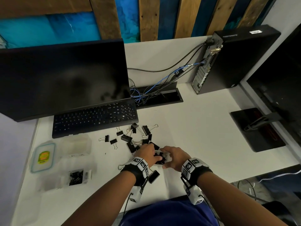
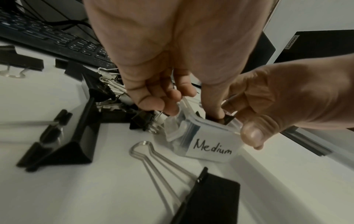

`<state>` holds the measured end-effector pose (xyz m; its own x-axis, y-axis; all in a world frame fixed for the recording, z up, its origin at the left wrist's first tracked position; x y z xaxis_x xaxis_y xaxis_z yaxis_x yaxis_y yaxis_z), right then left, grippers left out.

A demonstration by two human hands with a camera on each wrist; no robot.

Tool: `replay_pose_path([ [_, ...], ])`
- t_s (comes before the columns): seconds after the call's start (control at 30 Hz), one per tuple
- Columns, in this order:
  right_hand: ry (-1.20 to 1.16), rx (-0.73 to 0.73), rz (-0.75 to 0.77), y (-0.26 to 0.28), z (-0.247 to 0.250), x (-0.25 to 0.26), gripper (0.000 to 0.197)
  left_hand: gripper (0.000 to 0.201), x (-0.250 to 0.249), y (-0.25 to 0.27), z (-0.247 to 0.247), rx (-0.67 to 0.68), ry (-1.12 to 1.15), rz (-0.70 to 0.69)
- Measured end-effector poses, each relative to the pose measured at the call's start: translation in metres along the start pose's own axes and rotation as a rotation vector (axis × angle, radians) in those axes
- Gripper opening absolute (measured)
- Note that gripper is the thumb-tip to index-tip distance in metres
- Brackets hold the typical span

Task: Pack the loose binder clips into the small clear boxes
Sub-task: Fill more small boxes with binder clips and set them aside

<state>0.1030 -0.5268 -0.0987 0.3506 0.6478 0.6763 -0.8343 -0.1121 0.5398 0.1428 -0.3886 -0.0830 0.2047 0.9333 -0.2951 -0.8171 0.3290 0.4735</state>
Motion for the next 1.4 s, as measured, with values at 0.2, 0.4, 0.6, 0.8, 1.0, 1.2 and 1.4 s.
replay_pose_path([
  [0.2, -0.009, 0.0, -0.004, 0.0, 0.0, -0.001, 0.072, 0.034, -0.001, -0.004, 0.004, -0.006, -0.049, -0.001],
  [0.4, -0.015, -0.004, -0.007, 0.001, 0.0, -0.001, 0.075, 0.034, -0.004, -0.005, 0.002, 0.011, -0.082, 0.001],
  [0.6, -0.02, -0.006, -0.011, 0.001, 0.0, -0.001, 0.075, 0.039, -0.006, -0.004, 0.002, 0.042, -0.086, -0.041],
  [0.8, -0.025, -0.014, -0.009, 0.001, 0.001, 0.0, 0.075, 0.035, -0.004, 0.0, 0.002, 0.034, -0.102, -0.056],
  [1.0, -0.042, -0.02, 0.001, 0.002, 0.001, -0.001, 0.069, 0.018, -0.009, 0.005, 0.01, -0.115, -0.085, -0.092],
  [1.2, -0.028, -0.015, 0.006, 0.001, 0.0, -0.001, 0.051, 0.021, -0.034, 0.013, 0.008, -0.018, -0.184, -0.276],
  [1.4, -0.011, -0.029, 0.018, 0.003, 0.001, 0.004, 0.059, 0.028, -0.039, 0.019, 0.01, -0.037, -0.285, -0.289],
])
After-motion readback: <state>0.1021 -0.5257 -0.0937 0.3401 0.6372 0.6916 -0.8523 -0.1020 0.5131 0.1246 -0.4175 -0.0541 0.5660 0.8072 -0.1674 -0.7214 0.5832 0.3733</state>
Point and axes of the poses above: each hand's wrist, its own y-axis away from the middle knuckle, its own z-axis out of the back of the hand, x = y × z, the point moved 8 cm from there along -y, towards the middle knuckle, and after that the axes turned 15 degrees about -y, right-handed, at the moved point
